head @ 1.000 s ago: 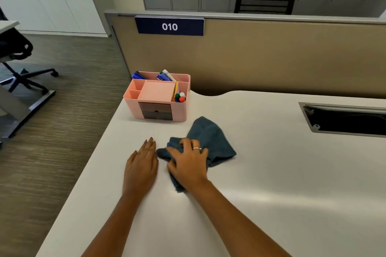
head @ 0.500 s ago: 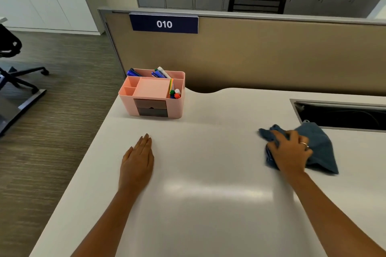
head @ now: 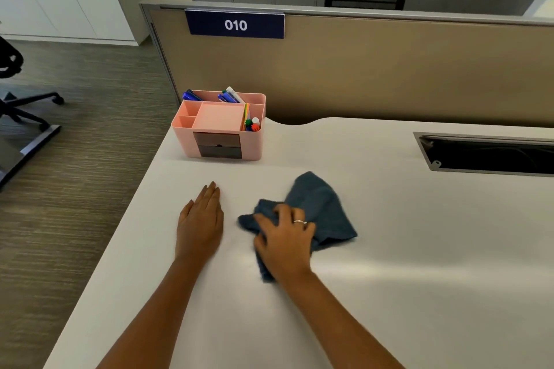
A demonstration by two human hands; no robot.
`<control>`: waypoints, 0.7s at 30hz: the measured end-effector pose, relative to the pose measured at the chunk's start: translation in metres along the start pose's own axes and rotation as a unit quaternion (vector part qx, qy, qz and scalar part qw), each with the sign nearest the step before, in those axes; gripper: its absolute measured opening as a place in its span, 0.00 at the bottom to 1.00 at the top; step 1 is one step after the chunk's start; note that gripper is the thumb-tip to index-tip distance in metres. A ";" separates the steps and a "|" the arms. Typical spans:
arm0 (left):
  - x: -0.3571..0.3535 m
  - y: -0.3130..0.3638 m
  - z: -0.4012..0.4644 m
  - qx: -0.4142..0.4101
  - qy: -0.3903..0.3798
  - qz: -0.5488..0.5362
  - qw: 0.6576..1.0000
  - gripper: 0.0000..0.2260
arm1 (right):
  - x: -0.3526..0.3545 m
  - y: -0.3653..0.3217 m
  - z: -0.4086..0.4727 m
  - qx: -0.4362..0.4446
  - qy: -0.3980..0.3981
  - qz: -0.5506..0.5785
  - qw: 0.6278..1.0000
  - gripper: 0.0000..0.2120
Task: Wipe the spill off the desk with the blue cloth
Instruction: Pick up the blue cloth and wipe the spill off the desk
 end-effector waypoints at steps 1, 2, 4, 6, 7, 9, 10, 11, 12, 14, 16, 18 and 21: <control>0.000 0.000 0.000 -0.002 -0.001 0.001 1.000 0.21 | 0.001 -0.004 -0.005 0.019 0.002 0.009 1.000 0.15; 0.001 -0.001 0.000 -0.004 -0.003 0.001 1.000 0.21 | 0.003 -0.003 -0.007 0.036 0.009 0.020 0.999 0.15; 0.001 -0.002 0.000 -0.001 -0.002 -0.009 1.000 0.20 | 0.007 0.016 -0.009 0.062 0.024 0.023 0.998 0.15; 0.002 -0.002 -0.001 0.005 -0.001 -0.027 1.000 0.20 | 0.011 0.054 -0.009 0.049 0.023 0.001 0.999 0.16; 0.002 -0.002 -0.002 0.008 -0.001 -0.038 0.999 0.20 | 0.014 0.081 -0.010 0.023 0.024 -0.017 0.999 0.15; 0.006 -0.003 -0.004 0.027 0.001 -0.071 0.997 0.20 | 0.026 0.140 -0.010 -0.041 0.036 -0.059 0.997 0.15; 0.008 -0.001 -0.008 0.039 0.001 -0.088 0.995 0.20 | 0.036 0.173 -0.015 -0.073 0.040 -0.086 0.993 0.15; 0.010 -0.005 -0.010 0.052 -0.001 -0.100 0.994 0.20 | 0.043 0.202 -0.017 -0.102 0.041 -0.106 0.988 0.15; 0.012 -0.008 -0.012 0.056 -0.003 -0.105 0.993 0.20 | 0.051 0.229 -0.022 -0.129 0.041 -0.120 0.984 0.15; 0.016 -0.015 -0.021 0.039 -0.005 -0.096 0.995 0.20 | 0.066 0.270 -0.035 -0.179 0.036 -0.138 0.973 0.17; 0.020 -0.025 -0.031 0.020 -0.010 -0.071 0.997 0.21 | 0.073 0.289 -0.044 -0.215 0.037 -0.148 0.965 0.17; 0.022 -0.029 -0.040 0.012 -0.013 -0.048 0.999 0.22 | 0.071 0.294 -0.046 -0.247 0.046 -0.156 0.955 0.17; 0.027 -0.030 -0.052 0.015 -0.008 -0.002 1.000 0.22 | 0.062 0.284 -0.034 -0.299 0.062 -0.129 0.943 0.17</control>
Point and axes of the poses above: each hand's wrist, its own z-axis towards the middle knuckle, its own x-axis out of the back of the hand, y = z × x, the point moved 5 cm from there along z, towards the middle knuckle, and after that the axes turned 13 degrees about y, right-handed, at the moved point
